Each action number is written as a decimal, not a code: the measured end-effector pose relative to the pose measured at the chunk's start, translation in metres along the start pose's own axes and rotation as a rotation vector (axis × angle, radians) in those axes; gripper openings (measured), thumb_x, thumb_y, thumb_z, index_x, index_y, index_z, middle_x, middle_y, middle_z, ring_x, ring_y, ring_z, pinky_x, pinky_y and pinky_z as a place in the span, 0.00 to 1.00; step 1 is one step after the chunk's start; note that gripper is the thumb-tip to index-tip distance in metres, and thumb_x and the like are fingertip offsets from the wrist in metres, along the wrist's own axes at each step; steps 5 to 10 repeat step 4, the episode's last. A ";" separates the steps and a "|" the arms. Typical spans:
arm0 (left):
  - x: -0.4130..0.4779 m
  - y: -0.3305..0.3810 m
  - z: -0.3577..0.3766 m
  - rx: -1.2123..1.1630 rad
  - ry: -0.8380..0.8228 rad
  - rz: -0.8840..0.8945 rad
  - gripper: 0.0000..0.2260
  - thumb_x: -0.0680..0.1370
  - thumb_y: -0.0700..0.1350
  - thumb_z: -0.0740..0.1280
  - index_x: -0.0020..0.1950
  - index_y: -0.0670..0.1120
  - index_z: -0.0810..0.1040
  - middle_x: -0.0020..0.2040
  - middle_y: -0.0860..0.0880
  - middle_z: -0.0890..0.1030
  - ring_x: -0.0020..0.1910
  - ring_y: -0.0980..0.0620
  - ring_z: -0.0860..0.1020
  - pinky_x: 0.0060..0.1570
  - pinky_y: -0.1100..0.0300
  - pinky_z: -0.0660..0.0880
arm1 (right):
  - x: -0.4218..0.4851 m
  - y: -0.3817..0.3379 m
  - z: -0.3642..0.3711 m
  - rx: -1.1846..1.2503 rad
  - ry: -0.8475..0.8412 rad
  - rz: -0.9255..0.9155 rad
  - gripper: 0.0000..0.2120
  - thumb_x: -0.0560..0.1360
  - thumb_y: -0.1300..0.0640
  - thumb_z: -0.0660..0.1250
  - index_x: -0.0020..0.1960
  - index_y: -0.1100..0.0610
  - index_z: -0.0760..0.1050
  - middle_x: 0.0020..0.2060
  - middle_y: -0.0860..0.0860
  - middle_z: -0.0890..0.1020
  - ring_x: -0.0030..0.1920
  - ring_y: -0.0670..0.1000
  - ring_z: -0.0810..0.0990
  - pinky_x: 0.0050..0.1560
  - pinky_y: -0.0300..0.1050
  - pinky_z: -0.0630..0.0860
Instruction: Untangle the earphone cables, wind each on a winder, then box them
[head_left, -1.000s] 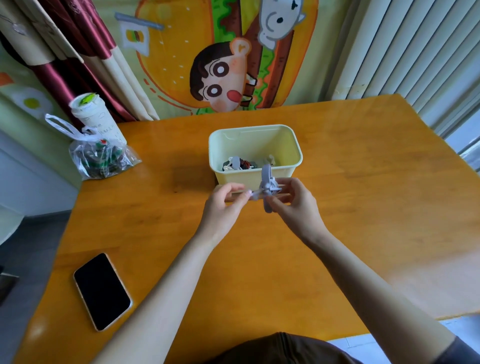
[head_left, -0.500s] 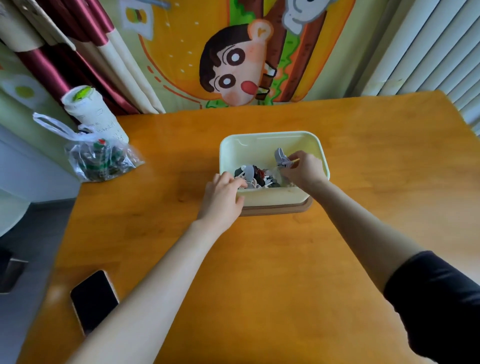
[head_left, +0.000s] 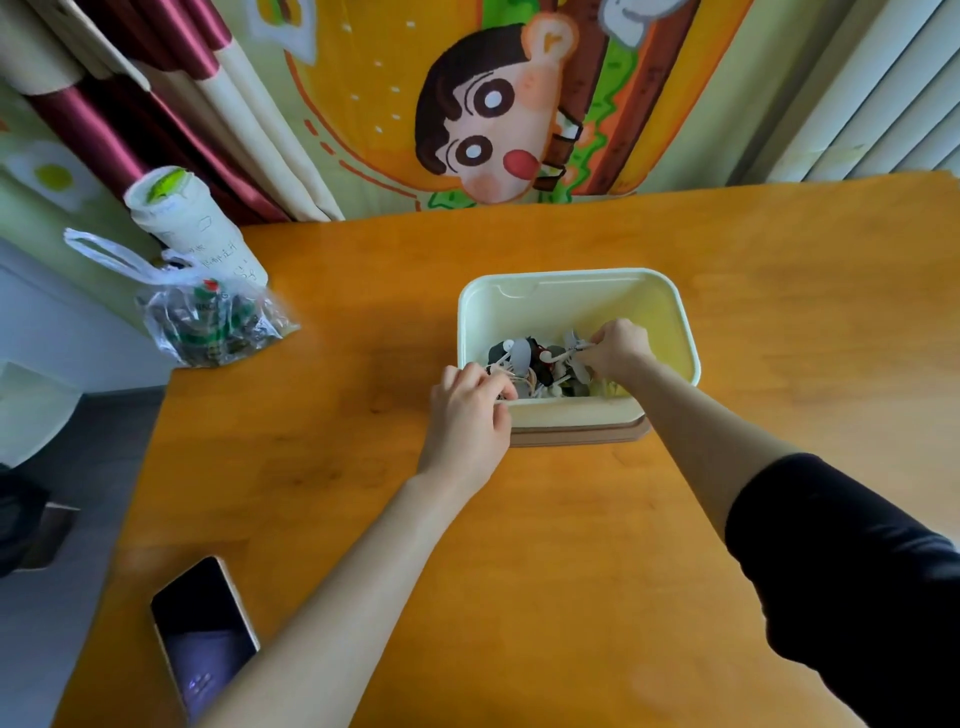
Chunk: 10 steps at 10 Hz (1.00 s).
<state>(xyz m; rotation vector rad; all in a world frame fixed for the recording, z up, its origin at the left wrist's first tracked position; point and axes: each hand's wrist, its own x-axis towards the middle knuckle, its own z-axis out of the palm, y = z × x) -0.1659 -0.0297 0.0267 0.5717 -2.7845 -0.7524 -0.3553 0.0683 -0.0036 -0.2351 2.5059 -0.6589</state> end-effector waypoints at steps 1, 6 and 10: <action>0.001 -0.001 -0.001 -0.001 0.005 0.011 0.05 0.77 0.37 0.65 0.48 0.45 0.80 0.46 0.48 0.76 0.50 0.48 0.69 0.50 0.55 0.68 | 0.005 0.001 -0.001 -0.093 -0.054 0.023 0.07 0.75 0.64 0.63 0.52 0.65 0.75 0.40 0.56 0.76 0.30 0.47 0.70 0.23 0.35 0.64; -0.002 -0.003 -0.003 0.022 -0.042 0.010 0.08 0.77 0.36 0.63 0.53 0.45 0.79 0.52 0.48 0.76 0.55 0.48 0.69 0.54 0.57 0.67 | -0.020 -0.013 -0.028 -0.158 0.027 -0.234 0.14 0.77 0.62 0.62 0.61 0.66 0.74 0.58 0.59 0.79 0.56 0.57 0.78 0.55 0.44 0.74; -0.002 -0.003 -0.003 0.022 -0.042 0.010 0.08 0.77 0.36 0.63 0.53 0.45 0.79 0.52 0.48 0.76 0.55 0.48 0.69 0.54 0.57 0.67 | -0.020 -0.013 -0.028 -0.158 0.027 -0.234 0.14 0.77 0.62 0.62 0.61 0.66 0.74 0.58 0.59 0.79 0.56 0.57 0.78 0.55 0.44 0.74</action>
